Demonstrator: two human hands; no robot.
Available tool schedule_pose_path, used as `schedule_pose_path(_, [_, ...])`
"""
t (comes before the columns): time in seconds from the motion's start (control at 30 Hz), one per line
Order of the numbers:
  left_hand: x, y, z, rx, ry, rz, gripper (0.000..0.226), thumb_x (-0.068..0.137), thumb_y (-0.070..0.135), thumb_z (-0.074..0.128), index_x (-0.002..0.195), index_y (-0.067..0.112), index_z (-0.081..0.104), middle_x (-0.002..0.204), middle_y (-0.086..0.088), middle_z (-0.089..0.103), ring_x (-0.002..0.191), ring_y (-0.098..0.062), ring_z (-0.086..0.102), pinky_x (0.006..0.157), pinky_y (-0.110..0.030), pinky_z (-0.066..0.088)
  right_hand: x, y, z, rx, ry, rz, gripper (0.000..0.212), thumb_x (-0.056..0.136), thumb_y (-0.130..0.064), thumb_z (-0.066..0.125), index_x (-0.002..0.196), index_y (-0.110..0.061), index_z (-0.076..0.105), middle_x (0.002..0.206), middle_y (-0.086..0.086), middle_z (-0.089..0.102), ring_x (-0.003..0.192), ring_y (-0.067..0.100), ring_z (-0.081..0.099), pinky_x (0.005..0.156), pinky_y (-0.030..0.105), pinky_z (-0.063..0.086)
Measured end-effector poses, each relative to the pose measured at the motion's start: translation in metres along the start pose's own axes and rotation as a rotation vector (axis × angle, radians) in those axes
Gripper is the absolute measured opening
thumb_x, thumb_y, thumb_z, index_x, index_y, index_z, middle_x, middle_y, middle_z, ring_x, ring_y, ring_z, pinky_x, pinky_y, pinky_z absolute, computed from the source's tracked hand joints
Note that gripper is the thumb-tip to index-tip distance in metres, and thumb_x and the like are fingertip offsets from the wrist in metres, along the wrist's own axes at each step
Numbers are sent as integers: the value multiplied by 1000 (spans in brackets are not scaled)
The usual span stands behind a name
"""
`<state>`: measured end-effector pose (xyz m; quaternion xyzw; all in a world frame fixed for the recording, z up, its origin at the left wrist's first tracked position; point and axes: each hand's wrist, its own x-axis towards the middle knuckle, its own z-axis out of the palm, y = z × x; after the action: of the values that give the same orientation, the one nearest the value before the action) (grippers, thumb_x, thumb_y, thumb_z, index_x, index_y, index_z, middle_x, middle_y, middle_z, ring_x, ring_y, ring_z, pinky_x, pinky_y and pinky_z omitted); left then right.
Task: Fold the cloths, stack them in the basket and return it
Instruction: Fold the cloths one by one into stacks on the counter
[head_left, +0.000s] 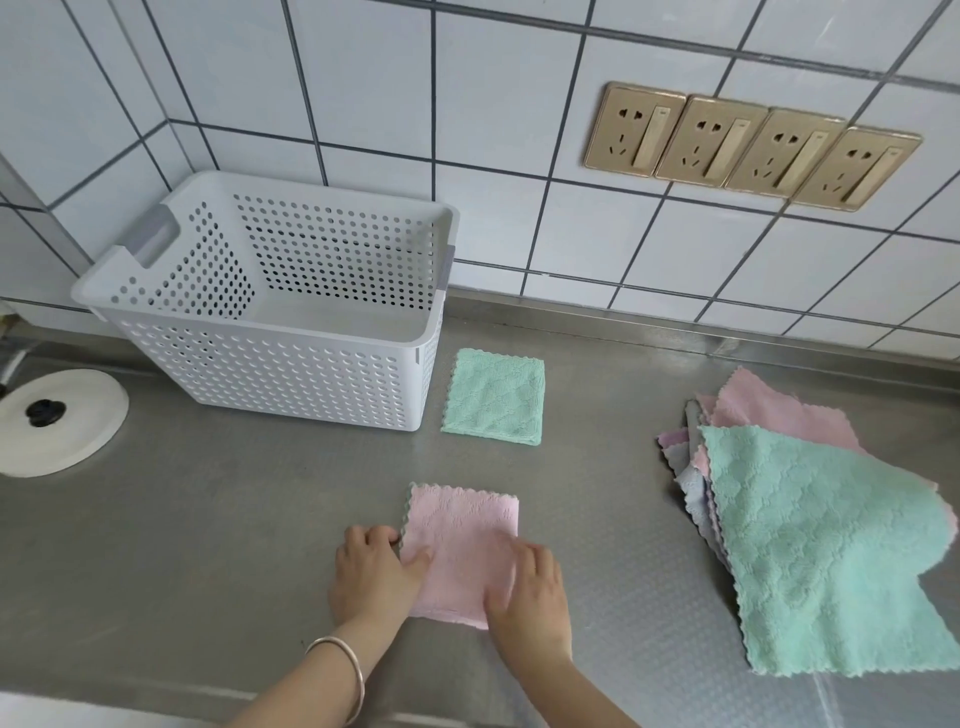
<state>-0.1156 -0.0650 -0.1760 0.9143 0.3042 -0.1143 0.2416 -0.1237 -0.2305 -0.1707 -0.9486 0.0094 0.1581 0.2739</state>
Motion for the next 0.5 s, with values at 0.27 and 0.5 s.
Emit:
schedule_pose_path(0.27, [-4,6,0,-49,-74,5,28,86,43,54,99,19,52,106,-4,63,99,-28,59,73,-31,45,12,0,-9,286,-114,411,21,87,-23,48,107,-20,56,99,-5,61,91,15,59,79,31,52])
schedule_pose_path(0.5, [20,-25,-31,-158,-25,-82,23,85,41,56,88,24,41,86,0,59,79,-26,52,67,-29,41,35,-41,-1,276,-230,314,12,83,-20,52,93,-27,54,103,-4,66,92,15,61,76,28,51])
